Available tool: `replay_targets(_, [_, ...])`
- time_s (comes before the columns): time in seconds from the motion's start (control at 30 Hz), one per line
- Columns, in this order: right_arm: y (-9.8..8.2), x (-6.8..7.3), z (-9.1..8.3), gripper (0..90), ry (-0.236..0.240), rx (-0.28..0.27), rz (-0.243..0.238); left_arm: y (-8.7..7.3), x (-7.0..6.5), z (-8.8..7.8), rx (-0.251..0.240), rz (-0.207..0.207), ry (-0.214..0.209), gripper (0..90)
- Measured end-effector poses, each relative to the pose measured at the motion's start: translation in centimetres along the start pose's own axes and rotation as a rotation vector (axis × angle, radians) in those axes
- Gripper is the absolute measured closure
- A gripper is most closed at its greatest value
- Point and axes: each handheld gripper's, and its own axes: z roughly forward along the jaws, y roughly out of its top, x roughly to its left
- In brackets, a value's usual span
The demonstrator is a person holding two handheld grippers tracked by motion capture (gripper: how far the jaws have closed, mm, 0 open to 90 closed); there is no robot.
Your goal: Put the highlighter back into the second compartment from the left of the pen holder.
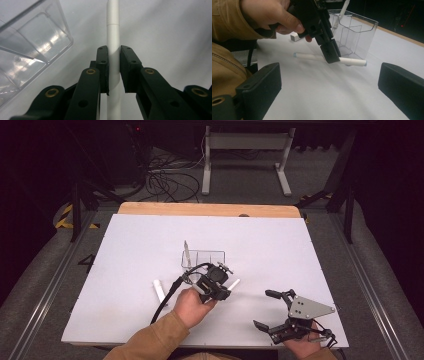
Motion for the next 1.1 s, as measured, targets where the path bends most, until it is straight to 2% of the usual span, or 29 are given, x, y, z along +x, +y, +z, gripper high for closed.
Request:
replay_targets(0.2, [0.0,0.0,0.0,5.7,0.000,0.000,0.000,0.1,-0.3,-0.6,-0.022,0.017,0.001,78.2])
replay_targets(0.47, [0.0,0.0,0.0,5.7,0.001,0.001,-0.003,0.2,-0.4,-1.1,-0.038,0.020,-0.001,78.2])
replay_targets(0.67, [0.0,0.0,0.0,5.7,0.000,0.002,-0.004,0.2,-0.5,-1.8,-0.075,0.029,-0.004,78.2])
replay_targets(0.87, [0.0,0.0,0.0,5.7,0.001,0.003,-0.004,0.2,-0.5,-3.0,-0.138,0.032,-0.014,78.2])
replay_targets(1.1, [0.0,0.0,0.0,5.7,0.002,0.004,-0.005,0.1,-0.4,-4.6,-0.241,0.034,-0.009,78.2])
